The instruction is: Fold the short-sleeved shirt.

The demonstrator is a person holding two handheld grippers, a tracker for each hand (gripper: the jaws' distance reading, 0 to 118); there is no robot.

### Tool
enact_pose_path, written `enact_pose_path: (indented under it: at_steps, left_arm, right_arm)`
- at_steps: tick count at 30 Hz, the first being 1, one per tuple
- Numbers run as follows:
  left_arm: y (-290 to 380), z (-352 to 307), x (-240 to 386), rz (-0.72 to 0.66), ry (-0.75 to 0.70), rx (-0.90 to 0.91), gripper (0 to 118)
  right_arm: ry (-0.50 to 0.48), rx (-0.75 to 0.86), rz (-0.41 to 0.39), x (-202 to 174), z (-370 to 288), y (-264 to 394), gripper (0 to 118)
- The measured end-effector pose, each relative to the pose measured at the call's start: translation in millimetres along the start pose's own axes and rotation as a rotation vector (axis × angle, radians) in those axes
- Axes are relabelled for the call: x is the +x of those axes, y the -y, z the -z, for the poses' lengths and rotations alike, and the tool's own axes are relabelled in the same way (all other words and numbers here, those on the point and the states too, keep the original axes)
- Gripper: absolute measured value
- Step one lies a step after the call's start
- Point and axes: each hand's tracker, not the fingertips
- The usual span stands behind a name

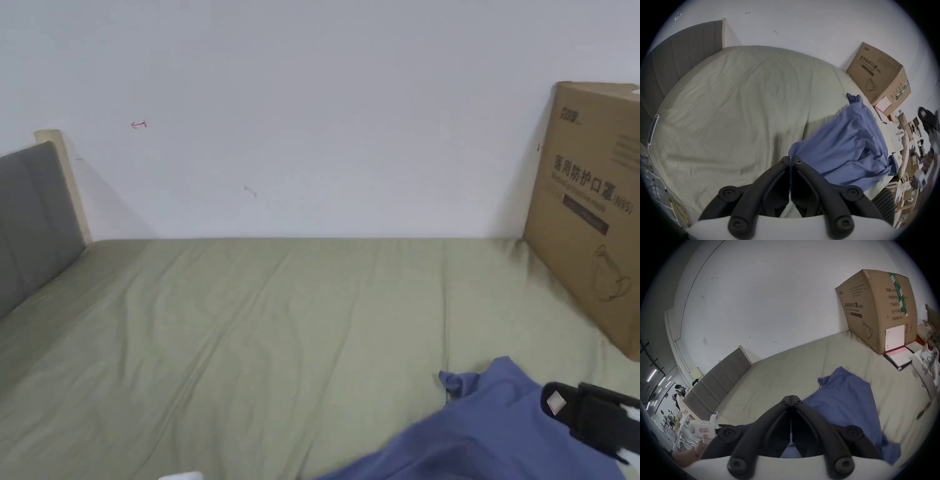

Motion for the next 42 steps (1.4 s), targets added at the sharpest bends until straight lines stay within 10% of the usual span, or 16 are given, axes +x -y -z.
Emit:
enact_pose_path:
  at_steps: [8, 10, 12, 17, 23, 26, 42]
  left_arm:
    - [-13.6, -1.1, -23.0, -0.053, 0.022, 0.009, 0]
    - [-10.4, 1.5, -31.2, -0.073, 0.013, 0.012, 0]
    - [-6.5, 2.6, -39.4, -0.089, -0.028, 0.026, 0]
    - [1.0, 10.6, -62.1, -0.177, -0.072, -0.024, 0]
    - [8.2, 27.7, -63.8, -0.131, -0.087, -0.08, 0]
    - [11.9, 34.8, -67.0, -0.104, -0.103, -0.086, 0]
    - [-36.7, -52.9, -39.7, -0.028, -0.016, 0.184, 0]
  right_arm:
    - [0.168, -0.372, -0.176, 61.1, 164.3, -98.4, 9]
    - [0.201, -0.467, -0.135, 83.7, 206.7, -106.1, 86]
    - [0.281, -0.518, -0.12, 104.2, 241.4, -105.8, 115]
    - [0.404, -0.678, -0.061, 155.0, 307.0, -94.0, 115]
    - [0.22, -0.808, 0.11, 171.7, 338.0, -61.1, 99]
    - [0.222, -0.799, 0.116, 170.8, 334.6, -54.6, 6]
    - [0.158, -0.296, -0.085, 63.4, 72.0, -154.3, 6]
